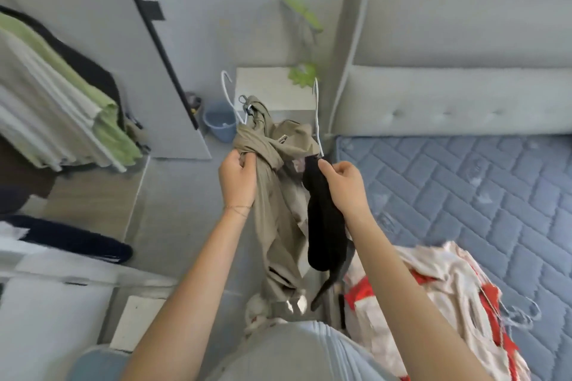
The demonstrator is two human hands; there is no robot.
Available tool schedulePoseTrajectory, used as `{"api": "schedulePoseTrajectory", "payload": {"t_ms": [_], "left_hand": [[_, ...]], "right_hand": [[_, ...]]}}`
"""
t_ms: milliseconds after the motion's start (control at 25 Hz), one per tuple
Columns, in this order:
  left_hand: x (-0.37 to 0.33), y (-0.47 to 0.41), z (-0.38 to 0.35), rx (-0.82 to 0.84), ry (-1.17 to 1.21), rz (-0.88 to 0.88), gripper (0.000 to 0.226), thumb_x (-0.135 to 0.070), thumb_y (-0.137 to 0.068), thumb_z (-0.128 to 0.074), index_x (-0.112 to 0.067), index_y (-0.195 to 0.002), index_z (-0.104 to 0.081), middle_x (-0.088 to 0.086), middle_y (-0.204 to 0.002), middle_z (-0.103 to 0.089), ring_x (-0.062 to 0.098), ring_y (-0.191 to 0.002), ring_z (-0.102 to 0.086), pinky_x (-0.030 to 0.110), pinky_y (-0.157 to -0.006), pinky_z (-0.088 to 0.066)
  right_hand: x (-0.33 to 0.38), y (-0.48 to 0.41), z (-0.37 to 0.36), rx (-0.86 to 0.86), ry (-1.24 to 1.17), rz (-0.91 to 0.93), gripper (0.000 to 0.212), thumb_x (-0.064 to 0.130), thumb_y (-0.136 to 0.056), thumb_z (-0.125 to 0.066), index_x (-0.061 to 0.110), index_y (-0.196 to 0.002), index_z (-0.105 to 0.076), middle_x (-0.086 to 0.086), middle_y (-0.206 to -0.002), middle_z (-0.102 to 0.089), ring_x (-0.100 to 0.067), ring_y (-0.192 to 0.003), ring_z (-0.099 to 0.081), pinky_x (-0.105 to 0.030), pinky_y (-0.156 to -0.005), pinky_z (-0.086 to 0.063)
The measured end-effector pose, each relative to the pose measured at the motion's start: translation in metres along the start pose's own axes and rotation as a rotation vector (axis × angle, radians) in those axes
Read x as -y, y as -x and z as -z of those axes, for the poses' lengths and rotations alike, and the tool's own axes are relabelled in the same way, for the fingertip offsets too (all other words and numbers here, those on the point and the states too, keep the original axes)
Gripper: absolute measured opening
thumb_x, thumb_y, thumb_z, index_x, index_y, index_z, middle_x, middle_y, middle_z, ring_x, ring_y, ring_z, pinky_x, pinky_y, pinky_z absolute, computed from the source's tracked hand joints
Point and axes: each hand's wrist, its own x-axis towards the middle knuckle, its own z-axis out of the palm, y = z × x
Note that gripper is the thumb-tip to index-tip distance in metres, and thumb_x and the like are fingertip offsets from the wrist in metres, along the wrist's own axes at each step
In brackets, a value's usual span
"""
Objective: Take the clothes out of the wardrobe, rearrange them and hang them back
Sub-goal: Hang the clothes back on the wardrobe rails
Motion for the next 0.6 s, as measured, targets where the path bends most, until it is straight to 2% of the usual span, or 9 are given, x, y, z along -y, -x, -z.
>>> {"api": "schedulePoseTrajectory", "payload": {"t_ms": [120, 200, 280, 400, 480, 600], "left_hand": [[0.011, -0.050, 0.040, -0.057, 0.006, 0.000, 0.043, -0.005, -0.091, -0.051, -0.019, -0.057, -0.028, -0.003, -0.053, -0.031, 0.008, -0.049, -0.029, 0.023, -0.046, -0.023], [0.018, -0.083, 0.062, -0.091, 0.016, 0.006, 0.043, -0.005, -0.091, -0.051, -0.019, -0.057, -0.028, -0.003, -0.054, -0.030, 0.009, -0.050, -0.028, 0.020, -0.046, -0.024], [0.024, -0.115, 0.082, -0.134, 0.025, 0.007, 0.043, -0.004, -0.091, -0.051, -0.019, -0.058, -0.028, -0.003, -0.053, -0.030, 0.008, -0.049, -0.028, 0.019, -0.045, -0.024], [0.032, -0.155, 0.108, -0.202, 0.067, 0.013, 0.045, -0.003, -0.091, -0.051, -0.020, -0.057, -0.026, -0.005, -0.051, -0.027, 0.006, -0.043, -0.030, 0.020, -0.044, -0.022], [0.036, -0.183, 0.124, -0.254, 0.101, 0.047, 0.044, -0.004, -0.091, -0.050, -0.020, -0.058, -0.024, -0.007, -0.051, -0.025, 0.006, -0.044, -0.026, 0.021, -0.046, -0.020], [0.041, -0.226, 0.148, -0.331, 0.147, 0.083, 0.044, -0.004, -0.090, -0.050, -0.020, -0.060, -0.023, -0.012, -0.047, -0.026, 0.006, -0.046, -0.024, 0.022, -0.048, -0.021]], "right_hand": [[0.036, -0.024, -0.067, 0.075, 0.029, 0.087, 0.034, 0.032, -0.092, -0.061, 0.012, -0.071, -0.043, -0.009, -0.066, -0.037, -0.018, -0.062, -0.036, -0.030, -0.057, -0.029], [0.058, -0.040, -0.108, 0.098, 0.036, 0.104, 0.040, 0.032, -0.092, -0.062, 0.014, -0.065, -0.039, -0.001, -0.058, -0.037, -0.013, -0.056, -0.036, -0.025, -0.054, -0.031], [0.077, -0.056, -0.147, 0.137, 0.052, 0.129, 0.041, 0.033, -0.091, -0.062, 0.018, -0.062, -0.036, 0.007, -0.055, -0.036, -0.010, -0.053, -0.036, -0.025, -0.055, -0.032], [0.105, -0.078, -0.199, 0.230, 0.058, 0.196, 0.035, 0.032, -0.091, -0.061, 0.016, -0.068, -0.040, 0.004, -0.061, -0.039, -0.013, -0.059, -0.039, -0.029, -0.060, -0.033], [0.126, -0.094, -0.235, 0.311, 0.062, 0.242, 0.032, 0.033, -0.092, -0.061, 0.015, -0.073, -0.044, 0.003, -0.063, -0.041, -0.012, -0.059, -0.040, -0.026, -0.057, -0.033], [0.155, -0.118, -0.291, 0.451, 0.066, 0.298, 0.034, 0.033, -0.092, -0.062, 0.017, -0.070, -0.042, 0.003, -0.060, -0.040, -0.008, -0.053, -0.038, -0.019, -0.050, -0.032]]}}
